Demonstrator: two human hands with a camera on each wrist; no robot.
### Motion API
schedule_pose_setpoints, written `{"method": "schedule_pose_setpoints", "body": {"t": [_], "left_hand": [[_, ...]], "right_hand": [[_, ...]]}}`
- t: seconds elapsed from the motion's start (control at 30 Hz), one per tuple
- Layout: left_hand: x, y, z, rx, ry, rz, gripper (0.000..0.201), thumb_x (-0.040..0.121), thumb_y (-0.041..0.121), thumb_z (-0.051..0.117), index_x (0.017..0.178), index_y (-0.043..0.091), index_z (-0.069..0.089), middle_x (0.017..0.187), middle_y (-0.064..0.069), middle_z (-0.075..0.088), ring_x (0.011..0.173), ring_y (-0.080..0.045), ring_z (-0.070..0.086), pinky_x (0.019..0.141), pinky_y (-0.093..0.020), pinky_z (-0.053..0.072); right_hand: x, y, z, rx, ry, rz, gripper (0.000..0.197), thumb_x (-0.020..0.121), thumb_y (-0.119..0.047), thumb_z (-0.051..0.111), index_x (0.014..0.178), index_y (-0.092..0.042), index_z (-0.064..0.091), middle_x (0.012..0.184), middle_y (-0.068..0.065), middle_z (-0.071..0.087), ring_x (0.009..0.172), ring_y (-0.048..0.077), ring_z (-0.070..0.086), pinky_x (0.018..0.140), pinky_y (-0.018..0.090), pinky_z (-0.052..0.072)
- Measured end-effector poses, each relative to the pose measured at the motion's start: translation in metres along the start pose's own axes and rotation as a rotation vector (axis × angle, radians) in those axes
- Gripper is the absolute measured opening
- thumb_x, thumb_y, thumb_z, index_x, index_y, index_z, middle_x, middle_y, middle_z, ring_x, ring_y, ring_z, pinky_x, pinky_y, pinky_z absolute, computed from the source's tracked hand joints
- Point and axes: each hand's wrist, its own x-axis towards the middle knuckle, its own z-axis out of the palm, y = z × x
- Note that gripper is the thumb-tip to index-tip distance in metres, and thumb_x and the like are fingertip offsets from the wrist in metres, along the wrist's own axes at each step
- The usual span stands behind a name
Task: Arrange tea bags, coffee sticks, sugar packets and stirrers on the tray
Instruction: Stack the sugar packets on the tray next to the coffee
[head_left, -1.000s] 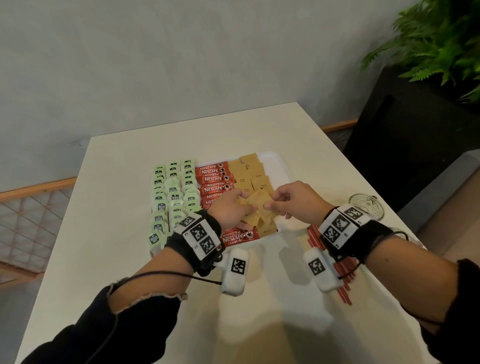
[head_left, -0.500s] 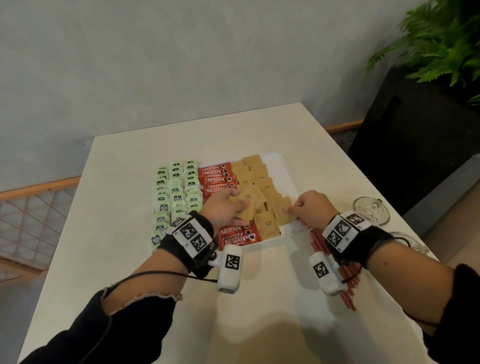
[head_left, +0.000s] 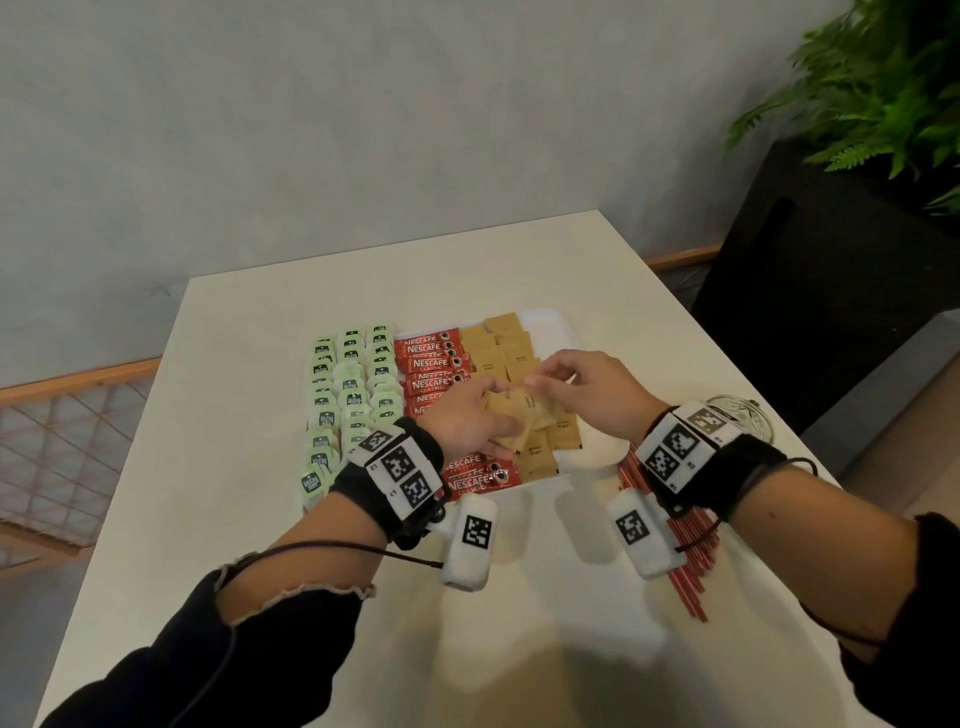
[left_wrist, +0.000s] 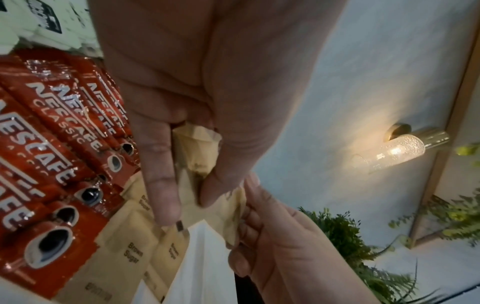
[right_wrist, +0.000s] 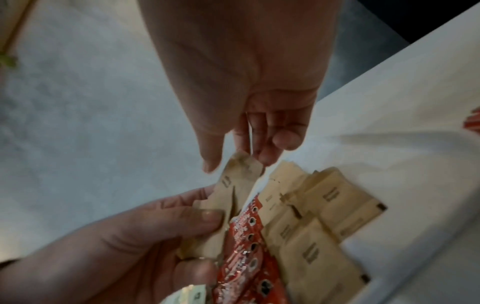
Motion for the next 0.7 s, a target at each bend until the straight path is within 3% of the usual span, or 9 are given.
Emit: {"method": "schedule_pose_setpoints", "body": {"t": [0.1,0.23,0.33,0.4,0.5,0.53,0.63,0.7], "left_hand": [[-0.001,0.002,-0.001,-0.020,0.030,0.037,0.043,0.085,-0.004,0.069,0.122,0.012,0.055,0.111,-0.010,0.068,0.083,-0.024,0.073,0.072,-0.036,0.062],[-0.003,0.005,-0.007,-0.053,0.106,0.073,0.034,0.085,-0.002,0.069,0.112,0.014,0.057,0.110,-0.013,0.067,0.075,-0.021,0.073,0.062,-0.029,0.061],[-0.002,0.009,-0.007,0.016,0.140,0.111,0.033,0.086,0.002,0.070,0.112,0.019,0.059,0.120,-0.010,0.062,0.080,-0.029,0.073,0.073,-0.041,0.061],[-0.002,0.013,-0.005,0.046,0.186,0.122,0.034,0.091,0.005,0.063,0.121,0.020,0.055,0.121,-0.007,0.059,0.080,-0.030,0.073,0.082,-0.048,0.059],[0.002,0.013,-0.005,0.000,0.223,0.081,0.042,0.098,0.003,0.049,0.137,0.016,0.041,0.106,-0.004,0.056,0.084,-0.023,0.071,0.090,-0.043,0.056],[0.002,0.012,-0.005,-0.039,0.219,0.063,0.042,0.098,0.001,0.047,0.138,0.012,0.040,0.108,-0.005,0.054,0.085,-0.019,0.069,0.091,-0.041,0.056],[0.002,0.007,-0.008,-0.042,0.239,0.055,0.031,0.098,0.002,0.048,0.128,0.008,0.053,0.117,-0.019,0.059,0.087,-0.018,0.064,0.086,-0.035,0.058],[0.002,0.003,-0.009,-0.011,0.248,0.074,0.023,0.098,0.007,0.051,0.115,0.016,0.063,0.113,-0.017,0.065,0.090,-0.023,0.057,0.087,-0.039,0.057]], "right_hand": [[0.000,0.001,0.002,0.100,-0.046,0.023,0.038,0.070,-0.052,0.075,0.083,-0.017,0.068,0.081,0.006,0.068,0.076,0.026,0.062,0.076,0.041,0.051],[-0.007,-0.001,-0.003,0.162,-0.051,0.030,0.028,0.074,-0.029,0.081,0.075,-0.007,0.064,0.069,0.002,0.058,0.065,0.013,0.050,0.068,0.031,0.040],[-0.010,-0.005,-0.009,0.050,-0.108,0.049,0.028,0.074,-0.027,0.082,0.071,-0.006,0.063,0.064,-0.001,0.053,0.061,0.010,0.045,0.063,0.026,0.037],[-0.011,-0.002,-0.010,-0.100,-0.129,0.107,0.031,0.075,-0.028,0.080,0.074,-0.001,0.063,0.063,0.000,0.051,0.060,0.013,0.043,0.060,0.027,0.035],[-0.018,0.015,-0.009,-0.244,-0.085,0.266,0.035,0.080,-0.032,0.075,0.078,0.003,0.069,0.071,0.009,0.065,0.061,0.014,0.052,0.058,0.025,0.039],[-0.022,0.022,-0.008,-0.259,-0.068,0.304,0.034,0.082,-0.032,0.074,0.075,0.001,0.069,0.071,0.008,0.067,0.058,0.013,0.053,0.056,0.024,0.040],[-0.032,0.036,-0.001,-0.281,-0.088,0.344,0.037,0.083,-0.033,0.072,0.059,-0.010,0.057,0.060,0.003,0.059,0.052,0.013,0.048,0.053,0.023,0.036],[-0.035,0.036,0.002,-0.298,-0.107,0.346,0.047,0.083,-0.037,0.072,0.052,-0.015,0.043,0.053,0.001,0.046,0.049,0.015,0.041,0.051,0.025,0.032]]}}
